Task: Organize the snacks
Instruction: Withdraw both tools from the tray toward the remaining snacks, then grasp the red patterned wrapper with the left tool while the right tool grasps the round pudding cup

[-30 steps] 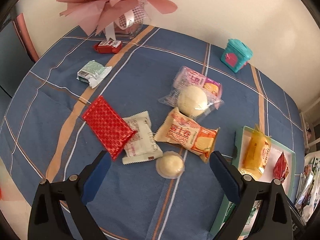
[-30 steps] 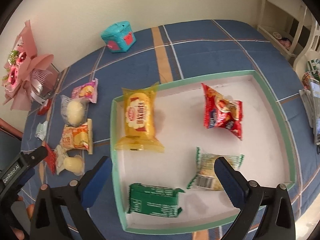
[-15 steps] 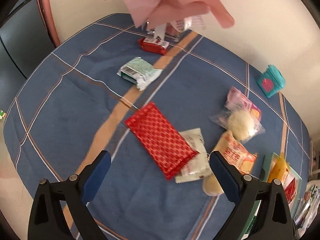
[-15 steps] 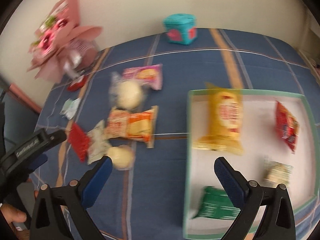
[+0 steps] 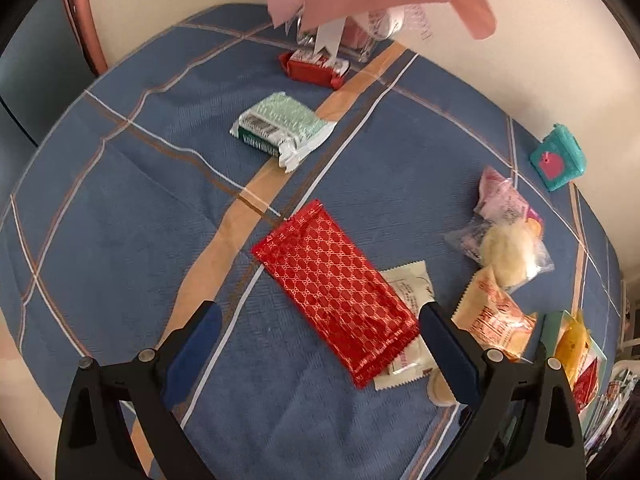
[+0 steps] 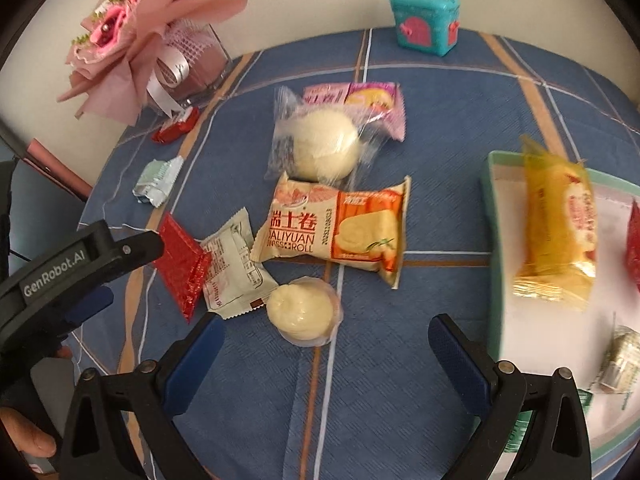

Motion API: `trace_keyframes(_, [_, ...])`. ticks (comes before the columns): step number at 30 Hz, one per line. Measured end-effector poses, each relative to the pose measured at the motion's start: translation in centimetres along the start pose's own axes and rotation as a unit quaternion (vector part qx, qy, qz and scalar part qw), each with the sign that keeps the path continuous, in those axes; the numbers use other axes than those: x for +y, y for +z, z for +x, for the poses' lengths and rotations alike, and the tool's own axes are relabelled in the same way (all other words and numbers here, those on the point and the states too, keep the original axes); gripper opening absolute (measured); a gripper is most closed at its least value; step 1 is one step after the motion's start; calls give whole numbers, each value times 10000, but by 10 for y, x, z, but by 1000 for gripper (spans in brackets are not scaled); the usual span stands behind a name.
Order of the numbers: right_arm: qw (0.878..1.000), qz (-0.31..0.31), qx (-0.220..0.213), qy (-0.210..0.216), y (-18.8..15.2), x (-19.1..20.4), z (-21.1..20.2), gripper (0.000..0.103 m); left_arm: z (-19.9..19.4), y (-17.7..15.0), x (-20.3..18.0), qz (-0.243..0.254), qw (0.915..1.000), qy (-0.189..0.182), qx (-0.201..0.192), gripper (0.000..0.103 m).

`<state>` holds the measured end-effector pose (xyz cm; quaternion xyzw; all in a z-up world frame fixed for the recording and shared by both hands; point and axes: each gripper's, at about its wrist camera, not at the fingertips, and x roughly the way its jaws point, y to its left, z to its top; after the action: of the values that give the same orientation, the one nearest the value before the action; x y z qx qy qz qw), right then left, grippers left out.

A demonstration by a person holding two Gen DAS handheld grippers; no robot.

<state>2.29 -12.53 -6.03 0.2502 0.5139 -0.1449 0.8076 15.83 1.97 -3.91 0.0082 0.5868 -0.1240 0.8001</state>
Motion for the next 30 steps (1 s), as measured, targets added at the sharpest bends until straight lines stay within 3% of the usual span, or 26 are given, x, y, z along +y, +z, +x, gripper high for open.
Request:
trace_keyframes(10, [9986, -312, 218, -374, 2, 17, 34, 96, 34, 19, 7, -282, 9992, -174, 209, 98])
trace_keyframes(17, [9945, -695, 192, -763, 4, 36, 45, 94, 49, 27, 4, -215, 9992, -92, 333, 89])
trace_keyframes(26, [9913, -916, 126, -939, 1, 46, 46, 68, 55, 21, -8, 186, 9987, 242, 402, 62])
trace_keyframes(30, [9918, -881, 94, -922, 1, 44, 43, 53, 55, 16, -13, 403, 9979, 301, 404, 58])
